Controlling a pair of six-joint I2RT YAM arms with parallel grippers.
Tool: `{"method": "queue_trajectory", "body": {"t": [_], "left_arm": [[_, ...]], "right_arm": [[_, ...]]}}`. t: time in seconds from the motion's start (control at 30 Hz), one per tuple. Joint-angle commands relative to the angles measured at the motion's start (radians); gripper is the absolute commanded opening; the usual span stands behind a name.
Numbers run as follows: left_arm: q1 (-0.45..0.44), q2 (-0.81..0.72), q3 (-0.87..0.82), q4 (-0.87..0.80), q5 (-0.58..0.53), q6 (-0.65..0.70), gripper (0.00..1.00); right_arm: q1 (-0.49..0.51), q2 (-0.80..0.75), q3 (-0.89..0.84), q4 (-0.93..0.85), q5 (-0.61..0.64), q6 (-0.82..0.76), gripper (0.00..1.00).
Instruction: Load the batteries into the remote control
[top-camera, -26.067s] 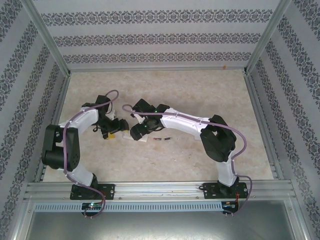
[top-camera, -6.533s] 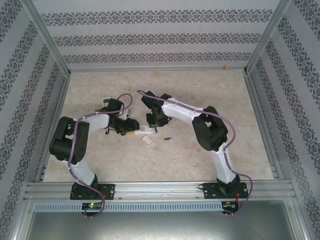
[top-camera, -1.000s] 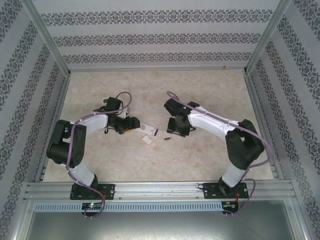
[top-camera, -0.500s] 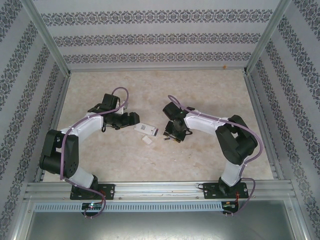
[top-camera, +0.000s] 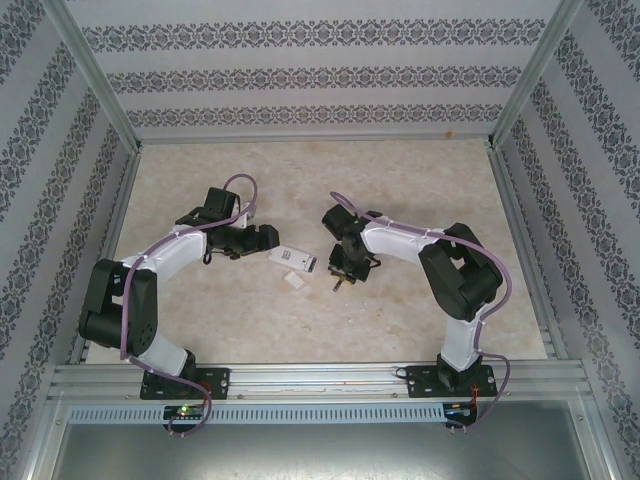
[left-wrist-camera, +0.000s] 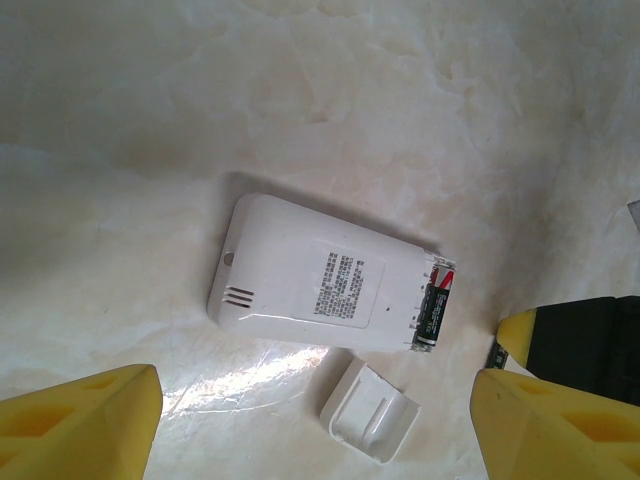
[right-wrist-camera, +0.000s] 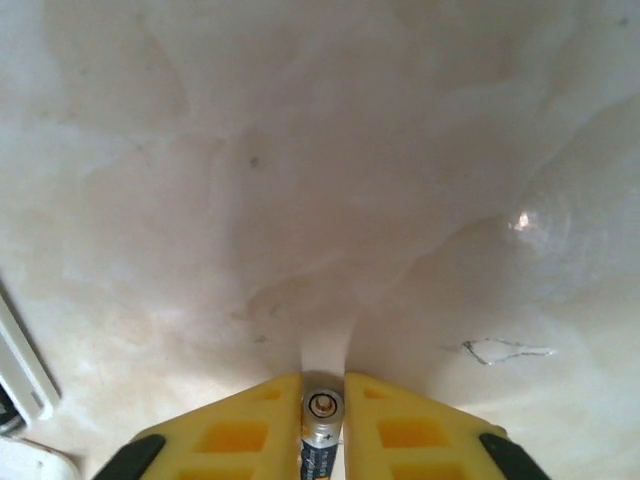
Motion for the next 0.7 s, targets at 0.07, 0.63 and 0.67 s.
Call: {"method": "queue_trajectory", "body": {"t": [0.07, 0.63, 0.67], "left_arm": [[-0.011, 0.005, 0.014, -0.024, -0.009, 0.025, 0.81], [-0.01, -0.01, 0.006, -0.019, -0.011, 0.035, 0.82], [-0.009, -0.014, -0.002, -0.016, -0.011, 0.04, 0.82]], "right_arm": [[0.008, 0.002, 0.048, 0.001, 0.032, -0.155, 0.1], [0.174, -0.075, 0.169, 0.007, 0.249, -1.698, 0.0], [0.175, -0.071, 0.17, 0.002, 0.224, -1.772, 0.0]]}}
